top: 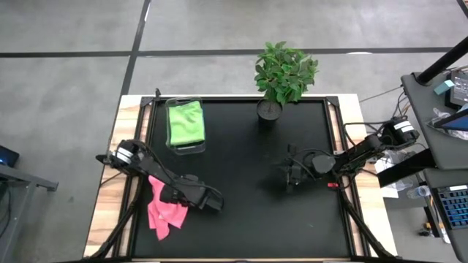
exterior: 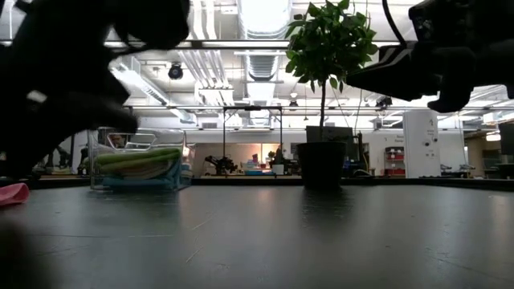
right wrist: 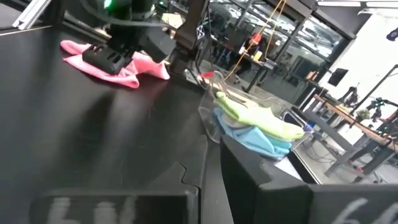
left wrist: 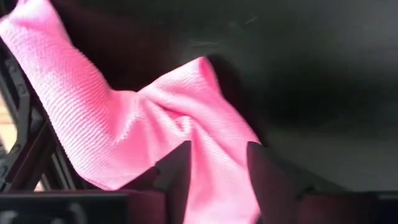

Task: Fold microfiber towels
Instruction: Fold the pink microfiber towel

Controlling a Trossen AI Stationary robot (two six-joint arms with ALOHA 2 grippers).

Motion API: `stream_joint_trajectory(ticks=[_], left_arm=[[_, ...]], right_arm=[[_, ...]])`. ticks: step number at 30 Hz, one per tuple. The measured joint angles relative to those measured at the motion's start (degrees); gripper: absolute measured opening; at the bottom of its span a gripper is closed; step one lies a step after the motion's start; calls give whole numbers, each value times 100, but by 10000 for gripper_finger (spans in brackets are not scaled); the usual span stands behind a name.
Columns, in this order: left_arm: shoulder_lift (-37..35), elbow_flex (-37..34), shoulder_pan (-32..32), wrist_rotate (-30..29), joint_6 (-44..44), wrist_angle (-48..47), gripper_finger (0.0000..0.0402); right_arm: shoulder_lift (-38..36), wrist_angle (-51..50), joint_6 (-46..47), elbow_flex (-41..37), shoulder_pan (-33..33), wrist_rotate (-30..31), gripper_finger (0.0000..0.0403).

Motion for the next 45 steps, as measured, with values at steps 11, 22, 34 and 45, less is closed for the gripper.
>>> stream_joint_trajectory(ticks=[11, 22, 34, 45], left_arm=[[291, -394, -12, 177, 271, 564, 186], [195, -468, 17, 93, 434, 975, 24], [-556, 261, 174, -3322, 3087, 2473, 1], [-1143, 94, 272, -4178, 7424, 5413, 0]], right_arm=[[0, 7, 24, -11, 0, 1, 38], [0, 22, 26, -11, 0, 3, 38], [-1, -12, 124, 12, 0, 3, 38], [-7, -1558, 999, 1060, 4, -870, 38]])
